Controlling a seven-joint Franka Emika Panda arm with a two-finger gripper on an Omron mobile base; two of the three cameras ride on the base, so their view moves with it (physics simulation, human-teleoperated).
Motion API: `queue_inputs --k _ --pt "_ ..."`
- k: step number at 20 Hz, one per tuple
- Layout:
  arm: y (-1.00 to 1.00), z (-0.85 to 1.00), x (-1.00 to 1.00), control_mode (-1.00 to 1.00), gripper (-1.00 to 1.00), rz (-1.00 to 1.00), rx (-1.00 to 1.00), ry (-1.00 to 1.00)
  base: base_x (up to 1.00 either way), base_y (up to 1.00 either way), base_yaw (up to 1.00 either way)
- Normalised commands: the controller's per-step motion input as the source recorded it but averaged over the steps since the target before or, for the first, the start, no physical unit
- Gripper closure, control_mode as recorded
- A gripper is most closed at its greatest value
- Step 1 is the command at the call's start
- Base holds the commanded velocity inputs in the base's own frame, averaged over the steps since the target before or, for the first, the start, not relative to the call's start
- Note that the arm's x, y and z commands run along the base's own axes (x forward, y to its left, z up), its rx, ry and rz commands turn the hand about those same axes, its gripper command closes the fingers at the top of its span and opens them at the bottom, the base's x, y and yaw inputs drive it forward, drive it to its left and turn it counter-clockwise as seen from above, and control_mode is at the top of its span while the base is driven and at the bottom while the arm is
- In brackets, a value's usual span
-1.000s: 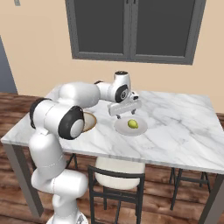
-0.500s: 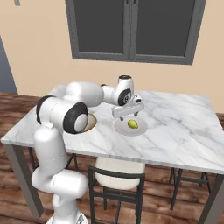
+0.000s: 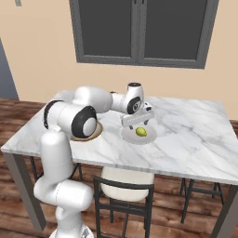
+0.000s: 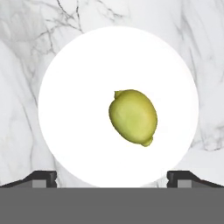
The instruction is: Pick the chicken drumstick and lemon from their plates and place them in the bowl. Then put the bowl in the fridge.
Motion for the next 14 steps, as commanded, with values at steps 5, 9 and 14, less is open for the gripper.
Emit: queue_inputs --k 5,9,14 --pt "0.0 -0.16 0.09 -1.0 -1.0 0.04 0.01 0.0 0.0 0.0 0.0" --pt "0.0 -0.18 0.06 -1.0 -1.0 0.07 0.01 0.0 0.0 0.0 0.0" --pt "0.0 -0.16 0.1 -1.0 -1.0 0.06 0.0 0.0 0.0 0.0 0.0"
